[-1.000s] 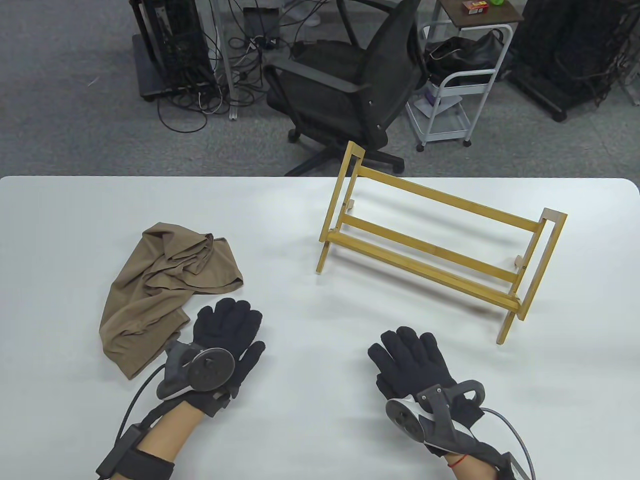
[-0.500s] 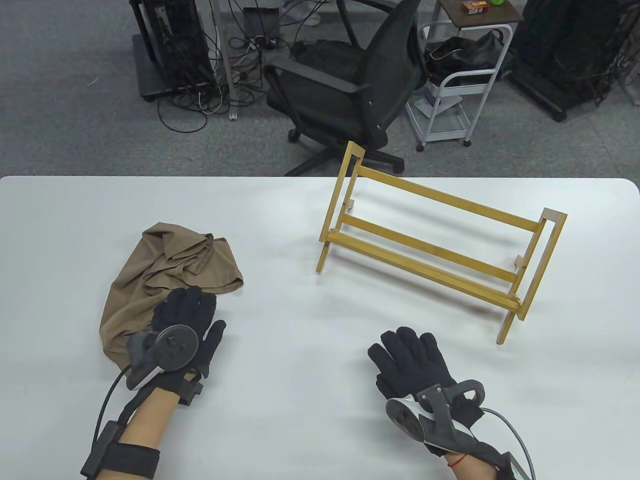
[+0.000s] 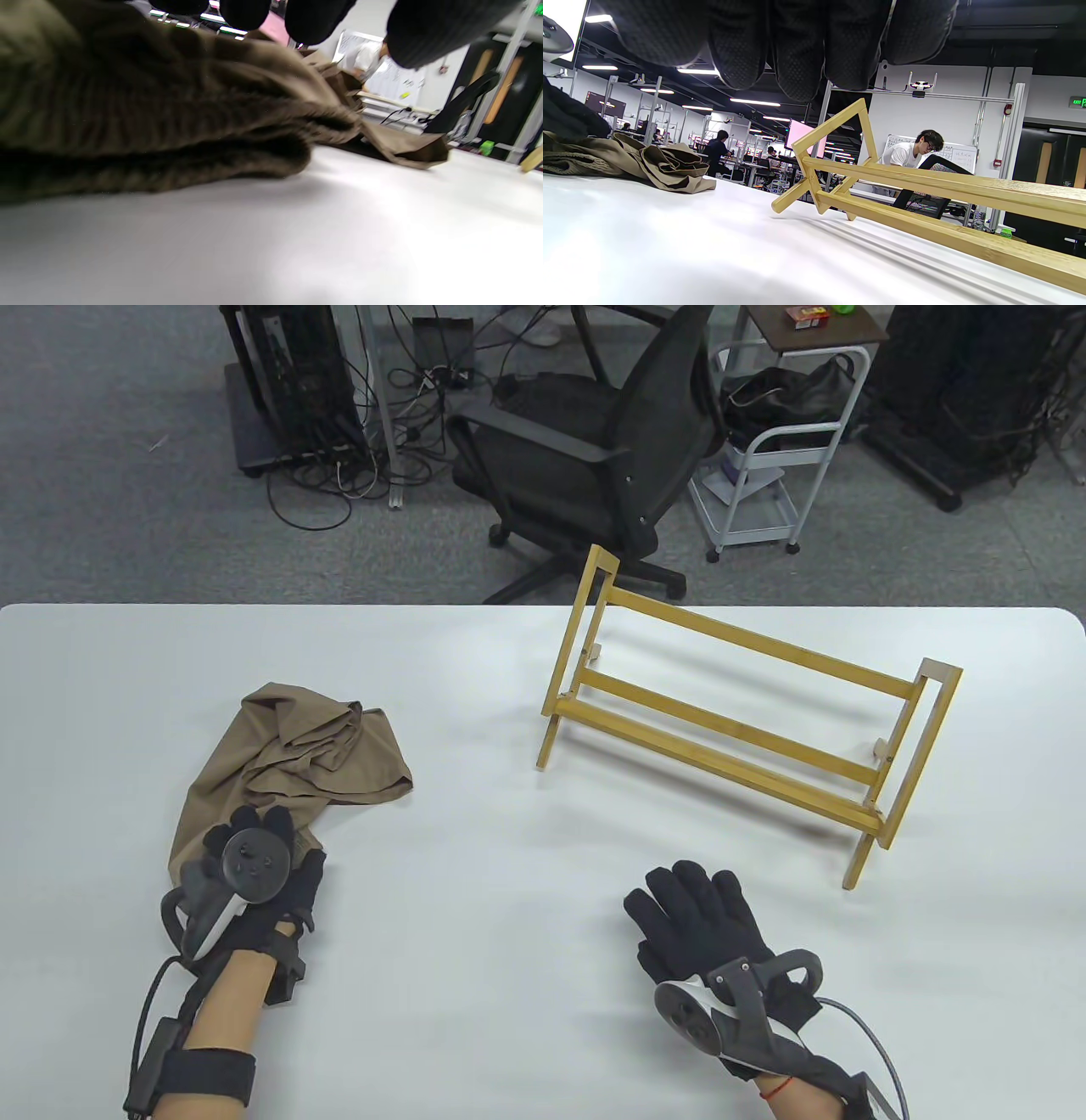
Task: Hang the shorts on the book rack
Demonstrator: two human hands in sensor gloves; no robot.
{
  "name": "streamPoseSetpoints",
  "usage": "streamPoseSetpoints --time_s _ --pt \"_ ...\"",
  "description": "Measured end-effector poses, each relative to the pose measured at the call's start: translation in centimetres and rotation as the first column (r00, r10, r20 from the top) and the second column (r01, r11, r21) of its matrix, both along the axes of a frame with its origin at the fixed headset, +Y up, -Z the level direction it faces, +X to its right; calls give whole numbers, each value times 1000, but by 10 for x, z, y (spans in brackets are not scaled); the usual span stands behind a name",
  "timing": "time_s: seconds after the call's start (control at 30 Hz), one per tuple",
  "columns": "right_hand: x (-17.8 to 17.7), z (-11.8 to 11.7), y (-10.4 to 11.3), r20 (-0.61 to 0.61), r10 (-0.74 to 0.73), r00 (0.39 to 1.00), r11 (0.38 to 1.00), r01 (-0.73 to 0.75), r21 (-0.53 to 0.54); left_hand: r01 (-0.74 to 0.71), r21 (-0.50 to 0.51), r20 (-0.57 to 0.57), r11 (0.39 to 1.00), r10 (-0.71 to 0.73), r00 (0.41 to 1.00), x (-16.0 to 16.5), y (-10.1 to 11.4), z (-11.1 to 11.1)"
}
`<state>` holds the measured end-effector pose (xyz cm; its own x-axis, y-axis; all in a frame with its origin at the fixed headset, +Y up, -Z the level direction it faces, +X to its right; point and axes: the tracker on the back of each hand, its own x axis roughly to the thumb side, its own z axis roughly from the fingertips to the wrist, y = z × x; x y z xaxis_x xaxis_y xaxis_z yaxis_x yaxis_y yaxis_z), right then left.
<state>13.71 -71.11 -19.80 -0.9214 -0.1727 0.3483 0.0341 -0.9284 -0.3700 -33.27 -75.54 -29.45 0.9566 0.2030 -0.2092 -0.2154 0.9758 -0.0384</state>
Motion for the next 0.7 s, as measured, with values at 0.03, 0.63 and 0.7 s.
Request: streamPoseSetpoints --time_s 0.03,0.63,0.7 --pt "0 0 0 0 0 1000 1000 0 0 4 -21 -10 1000 -5 1000 -2 -2 -1" --pt "-1 0 -1 -5 -3 1000 1000 3 -11 183 -160 9 970 -183 983 0 -21 -12" --pt "-1 0 -1 -5 -3 1000 1000 3 -15 235 -156 25 959 -234 972 4 -20 -13"
